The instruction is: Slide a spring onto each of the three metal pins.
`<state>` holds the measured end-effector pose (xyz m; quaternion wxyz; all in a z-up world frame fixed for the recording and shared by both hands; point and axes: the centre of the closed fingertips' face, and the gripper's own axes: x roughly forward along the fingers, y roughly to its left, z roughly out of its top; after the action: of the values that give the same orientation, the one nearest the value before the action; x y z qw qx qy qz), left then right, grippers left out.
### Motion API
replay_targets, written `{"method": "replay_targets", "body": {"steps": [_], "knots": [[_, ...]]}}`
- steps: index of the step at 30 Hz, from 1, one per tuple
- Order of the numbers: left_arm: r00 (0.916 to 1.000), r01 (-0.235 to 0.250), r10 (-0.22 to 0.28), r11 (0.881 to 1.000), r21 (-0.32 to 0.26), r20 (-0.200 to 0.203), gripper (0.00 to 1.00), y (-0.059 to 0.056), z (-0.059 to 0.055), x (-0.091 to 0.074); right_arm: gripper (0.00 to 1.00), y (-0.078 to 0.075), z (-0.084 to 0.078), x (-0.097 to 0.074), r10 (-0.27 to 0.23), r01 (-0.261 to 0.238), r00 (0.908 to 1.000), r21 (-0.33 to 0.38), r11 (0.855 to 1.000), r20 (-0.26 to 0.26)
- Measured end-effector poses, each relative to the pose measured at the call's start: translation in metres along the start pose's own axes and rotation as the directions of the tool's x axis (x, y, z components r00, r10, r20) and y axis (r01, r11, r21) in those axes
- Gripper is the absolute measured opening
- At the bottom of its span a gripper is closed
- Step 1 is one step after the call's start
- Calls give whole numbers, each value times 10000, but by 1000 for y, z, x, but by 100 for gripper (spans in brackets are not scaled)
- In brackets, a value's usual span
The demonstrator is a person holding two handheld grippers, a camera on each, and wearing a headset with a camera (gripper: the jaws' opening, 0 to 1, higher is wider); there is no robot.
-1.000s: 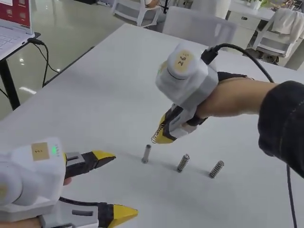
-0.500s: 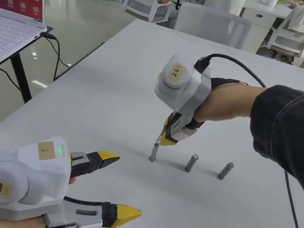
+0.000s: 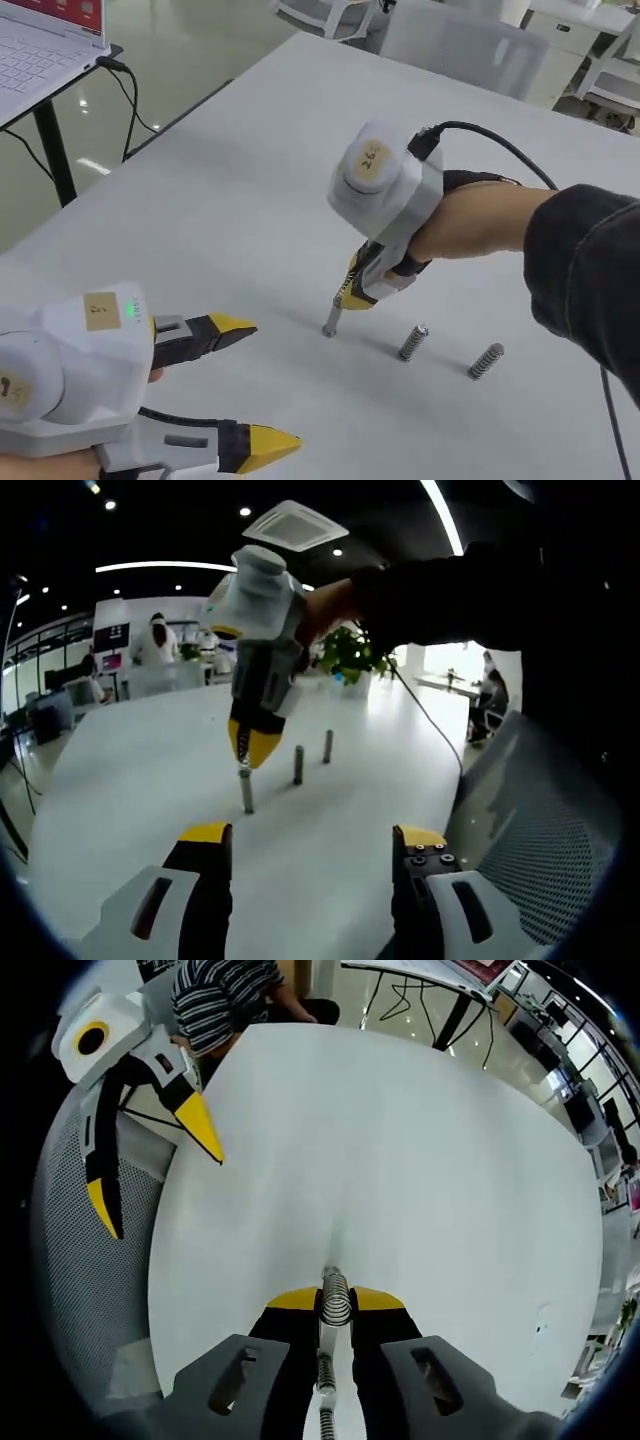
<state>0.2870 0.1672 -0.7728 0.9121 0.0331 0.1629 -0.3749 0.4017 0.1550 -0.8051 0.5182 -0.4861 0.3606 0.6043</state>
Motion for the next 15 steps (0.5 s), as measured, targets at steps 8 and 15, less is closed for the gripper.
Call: {"method": "replay_targets", "body": {"steps": [8, 15], "knots": [[10000, -5, 5, 10000, -58, -19, 59, 0, -1, 0, 9, 5, -3, 13, 102, -109, 9992, -170, 9998, -385], [10000, -34, 34, 10000, -69, -26, 59, 0, -1, 0, 9, 14, -4, 25, 239, -260, 9978, -344, 9991, -621]]}}
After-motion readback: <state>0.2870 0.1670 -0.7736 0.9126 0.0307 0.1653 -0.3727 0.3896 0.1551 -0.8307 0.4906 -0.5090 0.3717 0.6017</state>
